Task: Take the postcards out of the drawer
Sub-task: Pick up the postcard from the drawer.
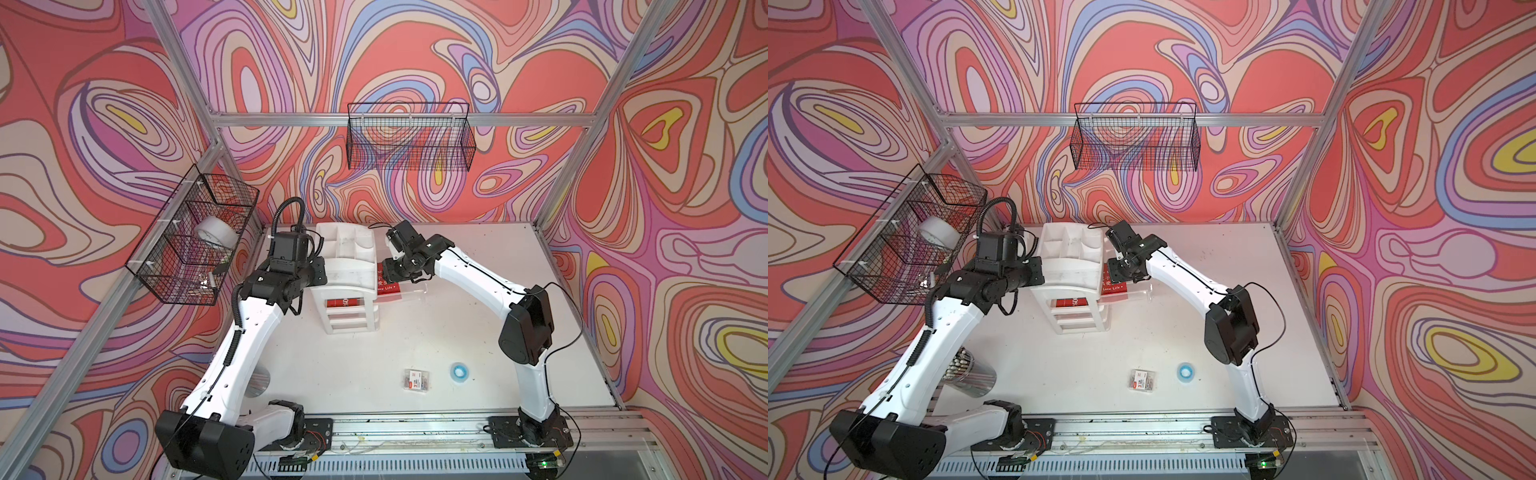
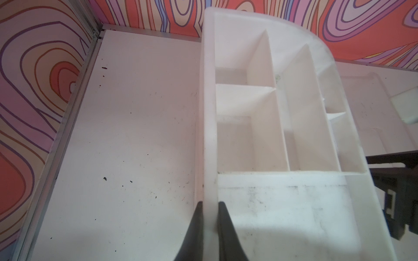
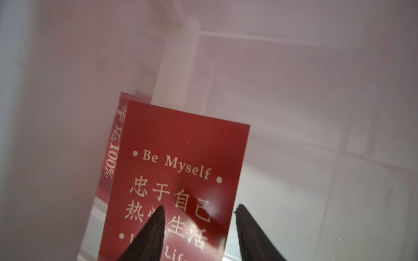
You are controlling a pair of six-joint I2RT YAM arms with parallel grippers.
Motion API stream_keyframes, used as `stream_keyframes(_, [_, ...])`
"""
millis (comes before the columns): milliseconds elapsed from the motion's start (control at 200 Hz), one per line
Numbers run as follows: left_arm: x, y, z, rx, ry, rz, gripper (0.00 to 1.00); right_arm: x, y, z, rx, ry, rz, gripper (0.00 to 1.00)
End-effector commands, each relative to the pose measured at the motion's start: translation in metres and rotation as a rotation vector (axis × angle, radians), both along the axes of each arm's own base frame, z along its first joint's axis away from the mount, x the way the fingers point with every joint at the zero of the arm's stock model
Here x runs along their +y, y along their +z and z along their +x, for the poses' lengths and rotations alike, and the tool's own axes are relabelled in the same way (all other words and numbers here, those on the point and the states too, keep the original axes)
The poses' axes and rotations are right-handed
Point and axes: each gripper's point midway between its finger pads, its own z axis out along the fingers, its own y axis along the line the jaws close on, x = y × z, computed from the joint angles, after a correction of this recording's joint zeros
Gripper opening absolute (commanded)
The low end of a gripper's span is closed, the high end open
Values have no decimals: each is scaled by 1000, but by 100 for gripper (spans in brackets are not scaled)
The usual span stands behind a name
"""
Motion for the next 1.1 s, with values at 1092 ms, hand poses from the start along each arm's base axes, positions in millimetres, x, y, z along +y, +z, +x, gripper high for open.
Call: stream_keyframes(1092, [1,8,4,-42,-13,21,0,30,42,-18,-13,91,234,40])
